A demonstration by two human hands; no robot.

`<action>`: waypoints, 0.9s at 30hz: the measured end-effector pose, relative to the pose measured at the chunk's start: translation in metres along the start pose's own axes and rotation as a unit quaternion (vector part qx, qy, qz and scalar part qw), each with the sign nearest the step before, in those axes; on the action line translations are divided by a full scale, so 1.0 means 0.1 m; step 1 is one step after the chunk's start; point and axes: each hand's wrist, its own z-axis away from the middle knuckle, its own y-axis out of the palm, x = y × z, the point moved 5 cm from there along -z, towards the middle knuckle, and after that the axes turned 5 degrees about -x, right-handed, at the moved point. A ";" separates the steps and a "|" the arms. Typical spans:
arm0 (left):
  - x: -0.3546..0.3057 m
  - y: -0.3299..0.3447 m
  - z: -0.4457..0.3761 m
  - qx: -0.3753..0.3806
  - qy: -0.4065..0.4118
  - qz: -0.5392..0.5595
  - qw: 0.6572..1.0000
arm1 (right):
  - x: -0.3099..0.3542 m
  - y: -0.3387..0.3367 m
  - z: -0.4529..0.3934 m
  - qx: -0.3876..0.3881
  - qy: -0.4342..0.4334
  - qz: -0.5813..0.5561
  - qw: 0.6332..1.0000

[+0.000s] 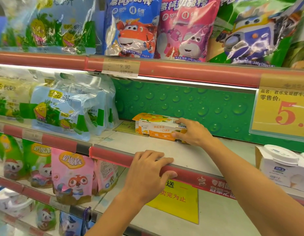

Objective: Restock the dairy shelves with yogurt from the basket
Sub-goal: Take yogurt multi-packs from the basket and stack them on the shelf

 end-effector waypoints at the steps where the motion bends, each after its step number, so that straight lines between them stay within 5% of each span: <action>1: 0.00 0.00 0.00 -0.001 0.000 -0.001 1.000 | 0.00 0.00 -0.01 0.003 0.002 0.008 1.000; 18: -0.14 -0.23 -0.18 0.114 -0.032 -0.059 0.991 | 0.24 -0.41 0.88 -0.113 -0.003 -0.007 0.994; 27: -0.14 -1.39 0.70 -0.021 -0.177 -0.099 0.979 | 0.73 -0.58 2.12 -0.112 -0.125 -0.111 0.980</action>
